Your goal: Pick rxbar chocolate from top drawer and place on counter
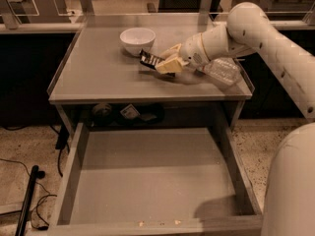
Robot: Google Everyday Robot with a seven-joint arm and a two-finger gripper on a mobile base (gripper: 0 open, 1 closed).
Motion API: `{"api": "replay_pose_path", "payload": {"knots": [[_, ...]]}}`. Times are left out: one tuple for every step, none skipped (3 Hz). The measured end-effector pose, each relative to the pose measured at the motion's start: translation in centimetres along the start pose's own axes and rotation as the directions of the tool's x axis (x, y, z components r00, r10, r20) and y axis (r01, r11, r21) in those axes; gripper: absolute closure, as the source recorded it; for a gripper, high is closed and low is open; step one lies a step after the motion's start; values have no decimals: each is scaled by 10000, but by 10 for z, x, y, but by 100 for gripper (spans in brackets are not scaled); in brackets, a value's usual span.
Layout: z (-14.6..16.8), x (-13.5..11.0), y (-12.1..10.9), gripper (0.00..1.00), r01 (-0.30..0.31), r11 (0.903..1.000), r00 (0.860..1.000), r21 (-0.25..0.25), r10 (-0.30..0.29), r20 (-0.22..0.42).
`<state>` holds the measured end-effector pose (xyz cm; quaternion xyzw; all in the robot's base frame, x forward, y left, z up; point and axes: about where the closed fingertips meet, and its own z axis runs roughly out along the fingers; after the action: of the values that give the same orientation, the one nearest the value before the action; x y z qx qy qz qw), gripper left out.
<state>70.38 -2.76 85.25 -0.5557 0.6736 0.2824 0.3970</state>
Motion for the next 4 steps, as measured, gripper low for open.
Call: {"api": "replay_pose_path", "payload": {"knots": [[0,0,0,58,0,10000,10000,-1,0,0],[0,0,0,36,0,10000,10000,-1,0,0],[0,0,0,13,0,10000,10000,-2,0,0],[0,0,0,0,0,10000,10000,-3,0,0]]}}
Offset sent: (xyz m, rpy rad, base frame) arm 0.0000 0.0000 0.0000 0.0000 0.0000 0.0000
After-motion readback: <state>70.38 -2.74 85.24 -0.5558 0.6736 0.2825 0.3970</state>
